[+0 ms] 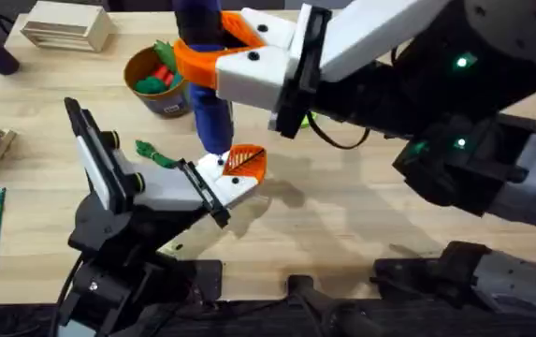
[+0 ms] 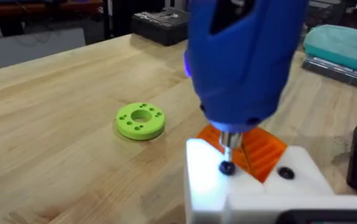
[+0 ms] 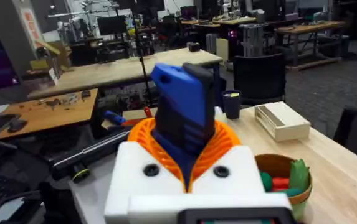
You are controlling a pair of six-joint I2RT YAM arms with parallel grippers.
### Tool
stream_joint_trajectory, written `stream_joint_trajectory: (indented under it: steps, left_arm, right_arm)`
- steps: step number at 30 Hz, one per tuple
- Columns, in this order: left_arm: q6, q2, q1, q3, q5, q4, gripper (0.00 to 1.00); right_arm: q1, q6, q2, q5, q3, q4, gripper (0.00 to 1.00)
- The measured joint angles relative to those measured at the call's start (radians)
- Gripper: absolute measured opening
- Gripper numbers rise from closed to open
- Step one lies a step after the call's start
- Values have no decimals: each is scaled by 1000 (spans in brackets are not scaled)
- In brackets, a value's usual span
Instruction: Pick up the gripper from the table and insert it into the empty holder that is missing its gripper. Then pick up a screw, insert it into the mounting hole, and use the screwdriver to tighten it. Finally, clean up the table by picking up the vegetable and placing it into the bucket.
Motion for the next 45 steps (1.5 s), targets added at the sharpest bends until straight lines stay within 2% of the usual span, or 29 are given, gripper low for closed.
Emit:
stream_joint_trajectory:
  steps: [39, 42, 43, 45]
  left_arm:
    - [0, 0, 0, 0, -1, 0, 7]
    - [0, 0, 0, 0, -1, 0, 7]
    - [0, 0, 0, 0, -1, 0, 7]
    - [0, 0, 0, 0, -1, 0, 7]
  right_arm:
    - [0, 22, 22, 0, 0, 8, 29]
    - [-1, 23, 32, -1, -1, 98, 29]
    - [-9, 28, 35, -1, -1, 218, 29]
    - [-21, 41, 32, -1, 0, 251, 29]
